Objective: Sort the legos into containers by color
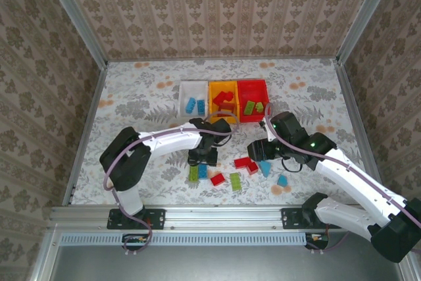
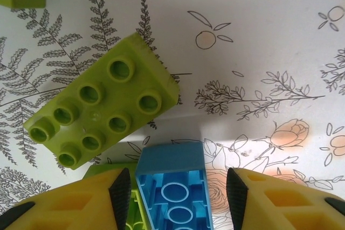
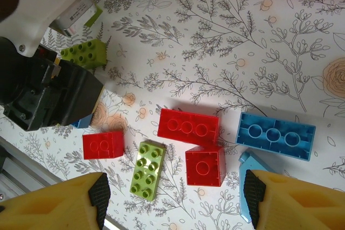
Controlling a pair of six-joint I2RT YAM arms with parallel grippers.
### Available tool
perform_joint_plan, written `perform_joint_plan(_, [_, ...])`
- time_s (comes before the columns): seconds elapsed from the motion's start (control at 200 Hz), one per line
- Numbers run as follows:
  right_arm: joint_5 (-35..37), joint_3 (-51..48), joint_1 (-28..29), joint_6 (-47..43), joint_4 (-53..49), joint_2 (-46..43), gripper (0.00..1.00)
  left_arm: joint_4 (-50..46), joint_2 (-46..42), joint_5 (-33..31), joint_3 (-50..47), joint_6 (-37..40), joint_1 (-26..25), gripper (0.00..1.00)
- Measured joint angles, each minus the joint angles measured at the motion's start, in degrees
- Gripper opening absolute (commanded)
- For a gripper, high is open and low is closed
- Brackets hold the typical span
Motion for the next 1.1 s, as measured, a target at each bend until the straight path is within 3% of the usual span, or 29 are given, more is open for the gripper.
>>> perform_joint_plan(0.595, [-0.02,-0.74,0.00,0.02,0.68,0.02,0.70,-0.17,4.39,1.70,4.96,1.16,-2.27,0.47])
perform_joint_plan(0.875, [-0.02,-1.79,0.00,0.39,0.68,-0.46,0.70,-1.38,4.35,1.22,5.92,3.08,-2.75,0.58])
perform_joint_plan(1.1, [-1.55,-3.15,0.00,2.47,1.42,-1.60,0.72,-2.91,4.35,1.99,5.92,8.28,-3.87,0.57])
